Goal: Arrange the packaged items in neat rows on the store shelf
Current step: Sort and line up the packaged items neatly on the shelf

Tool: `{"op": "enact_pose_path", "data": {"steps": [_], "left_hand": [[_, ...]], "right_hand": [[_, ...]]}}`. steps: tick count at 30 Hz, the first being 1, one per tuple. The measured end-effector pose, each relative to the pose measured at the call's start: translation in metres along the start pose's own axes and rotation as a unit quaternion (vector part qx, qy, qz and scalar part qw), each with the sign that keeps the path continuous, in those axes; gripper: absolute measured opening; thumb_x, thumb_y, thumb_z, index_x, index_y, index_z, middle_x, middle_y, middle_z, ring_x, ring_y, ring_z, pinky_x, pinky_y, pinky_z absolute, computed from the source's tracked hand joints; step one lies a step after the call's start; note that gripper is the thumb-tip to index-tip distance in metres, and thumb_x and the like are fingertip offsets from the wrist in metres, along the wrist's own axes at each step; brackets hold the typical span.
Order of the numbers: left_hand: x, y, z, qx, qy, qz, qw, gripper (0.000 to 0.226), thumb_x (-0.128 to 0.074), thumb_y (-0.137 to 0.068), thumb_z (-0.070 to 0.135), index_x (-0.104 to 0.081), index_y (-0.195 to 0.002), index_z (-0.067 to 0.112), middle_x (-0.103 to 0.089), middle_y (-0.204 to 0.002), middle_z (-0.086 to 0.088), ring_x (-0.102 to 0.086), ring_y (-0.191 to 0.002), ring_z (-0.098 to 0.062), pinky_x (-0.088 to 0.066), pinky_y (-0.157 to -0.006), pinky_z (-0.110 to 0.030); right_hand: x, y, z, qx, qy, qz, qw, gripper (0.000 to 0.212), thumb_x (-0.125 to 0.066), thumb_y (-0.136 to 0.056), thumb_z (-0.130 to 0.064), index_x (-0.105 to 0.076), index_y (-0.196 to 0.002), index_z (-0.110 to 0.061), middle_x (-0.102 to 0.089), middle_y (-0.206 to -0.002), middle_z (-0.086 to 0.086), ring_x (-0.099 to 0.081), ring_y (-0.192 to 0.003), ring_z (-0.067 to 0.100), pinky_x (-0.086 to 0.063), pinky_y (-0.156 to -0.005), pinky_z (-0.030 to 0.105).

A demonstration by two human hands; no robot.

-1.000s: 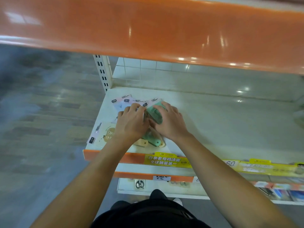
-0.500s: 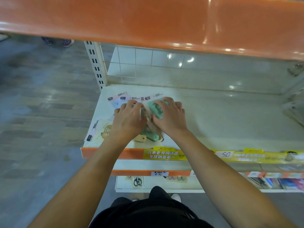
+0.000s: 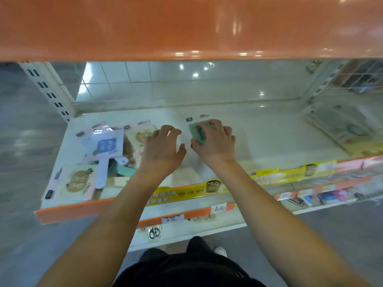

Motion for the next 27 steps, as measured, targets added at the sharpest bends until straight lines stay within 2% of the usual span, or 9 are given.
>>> {"op": "enact_pose_path", "data": {"steps": [7, 12, 27], "left_hand": [[-0.04, -0.018, 0.078, -0.008, -0.009, -0.025, 1.0, 0.041, -0.05, -0.092, 0.037, -0.049, -0.131, 0.024, -0.043, -0.136, 0.001, -0.045, -0.123, -0.024, -0.033, -0.098, -0.04], [-0.055, -0.023, 0.103, 0.007, -0.014, -0.026, 1.0, 0.041, -0.051, -0.091, 0.037, -0.05, -0.129, 0.023, -0.044, -0.135, 0.001, -0.045, -0.123, -0.024, -0.033, -0.098, -0.041], [-0.048, -0.017, 0.063, 0.067, -0.055, -0.03, 0.996, 0.041, -0.049, -0.092, 0.039, -0.048, -0.13, 0.024, -0.042, -0.137, 0.002, -0.043, -0.125, -0.024, -0.032, -0.1, -0.04]], "right_hand": [[0.024, -0.016, 0.09, -0.045, 0.014, -0.012, 0.999, 0.048, -0.059, -0.084, -0.049, -0.05, -0.128, -0.033, -0.036, -0.141, -0.002, -0.036, -0.12, 0.034, -0.035, -0.094, 0.041], [0.026, -0.025, 0.116, -0.059, 0.011, -0.018, 0.998, 0.048, -0.058, -0.084, -0.05, -0.051, -0.128, -0.032, -0.037, -0.138, 0.0, -0.037, -0.119, 0.034, -0.035, -0.092, 0.042], [-0.005, -0.025, 0.076, -0.025, 0.019, -0.046, 0.998, 0.052, -0.056, -0.086, -0.055, -0.048, -0.127, -0.025, -0.039, -0.136, 0.007, -0.038, -0.116, 0.035, -0.035, -0.088, 0.044]]}}
Point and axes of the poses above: each hand's wrist, its own y-axis away from the middle knuckle, its own x-axis out of the back of the hand, z = x × y, the point moved 9 cm from there along -y, towards the middle knuckle
